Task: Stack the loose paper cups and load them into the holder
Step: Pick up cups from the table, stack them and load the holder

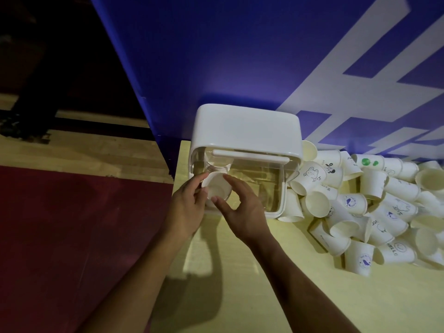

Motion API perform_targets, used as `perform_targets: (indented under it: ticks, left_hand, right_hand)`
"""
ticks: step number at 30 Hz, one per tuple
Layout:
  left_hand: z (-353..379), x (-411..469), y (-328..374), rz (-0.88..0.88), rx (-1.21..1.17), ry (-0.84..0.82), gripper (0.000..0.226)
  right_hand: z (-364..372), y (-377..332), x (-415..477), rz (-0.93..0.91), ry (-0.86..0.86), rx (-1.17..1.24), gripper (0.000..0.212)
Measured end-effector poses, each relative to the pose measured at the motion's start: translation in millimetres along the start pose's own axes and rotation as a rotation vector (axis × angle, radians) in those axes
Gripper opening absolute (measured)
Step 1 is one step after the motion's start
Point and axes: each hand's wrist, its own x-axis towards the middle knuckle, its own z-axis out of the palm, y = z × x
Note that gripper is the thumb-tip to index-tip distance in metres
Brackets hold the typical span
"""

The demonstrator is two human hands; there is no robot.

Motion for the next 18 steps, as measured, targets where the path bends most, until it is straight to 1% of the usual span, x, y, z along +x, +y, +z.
perform_targets:
  ticks: [3,5,7,9,13,15,18]
  left_hand:
    - [0,-1,2,-0.001,0.004,-0.004,0.042]
    - [-3,-2,8,0.025,-0.008,0.003,0.042]
    - [-7,-8,16,0.073,-0.056,0.042,0.041]
    - [-10,-14,29,0.140,-0.076,0.099,0.038]
    - [-5,-20,74,0.293,0.023,0.181,0.030]
    - [9,-19,107,0.404,0.037,0.140,0.032]
    - [47,-17,156,0.534,0.106,0.015,0.033]
  right_hand:
    - [-1,-1,0,0.005,-0.013,-0.008,0.060]
    - [-5,-4,-1,-0.002,-0.035,-0.020,0.064]
    - [-14,-7,-4,-0.009,-0.033,-0.005,0.064]
    - [-31,-8,-7,0.012,0.006,0.010,0.059]
    - [-83,3,-16,0.000,0.154,0.005,0.039]
    - [-118,13,-22,0.035,0.230,0.032,0.032]
    - [-174,32,-34,0.127,0.316,0.050,0.025]
